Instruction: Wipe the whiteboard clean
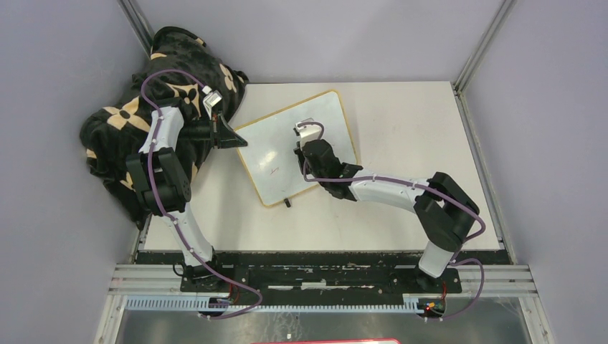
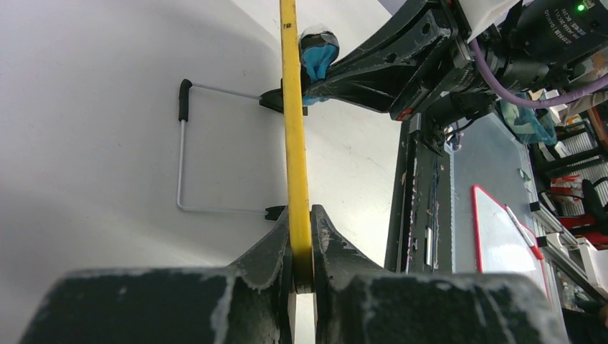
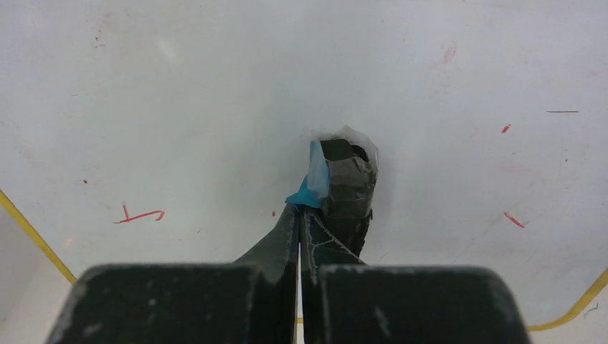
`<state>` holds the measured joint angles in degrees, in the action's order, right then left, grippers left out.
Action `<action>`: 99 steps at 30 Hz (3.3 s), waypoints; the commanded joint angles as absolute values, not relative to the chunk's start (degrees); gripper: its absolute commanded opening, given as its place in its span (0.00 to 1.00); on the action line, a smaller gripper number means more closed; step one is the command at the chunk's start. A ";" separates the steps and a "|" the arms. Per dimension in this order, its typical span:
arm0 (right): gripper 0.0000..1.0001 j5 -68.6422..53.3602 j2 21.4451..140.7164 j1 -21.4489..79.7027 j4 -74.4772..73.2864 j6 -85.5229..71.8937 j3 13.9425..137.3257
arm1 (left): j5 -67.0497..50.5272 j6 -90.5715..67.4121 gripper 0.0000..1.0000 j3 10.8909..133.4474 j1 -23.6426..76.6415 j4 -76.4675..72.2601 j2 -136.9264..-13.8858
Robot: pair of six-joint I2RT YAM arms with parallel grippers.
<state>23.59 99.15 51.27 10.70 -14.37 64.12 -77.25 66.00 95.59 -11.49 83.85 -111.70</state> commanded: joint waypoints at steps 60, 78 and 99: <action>0.01 17.28 111.56 61.72 6.58 -12.42 84.27 | -73.82 69.43 0.03 94.54 -10.74 83.69 -109.17; 0.01 28.89 106.74 52.35 3.66 -11.32 76.36 | -73.63 69.61 0.03 94.36 -10.75 83.73 -108.63; 0.01 20.89 97.78 42.48 7.99 -15.25 64.29 | -73.41 69.09 0.03 94.59 -10.78 83.76 -109.16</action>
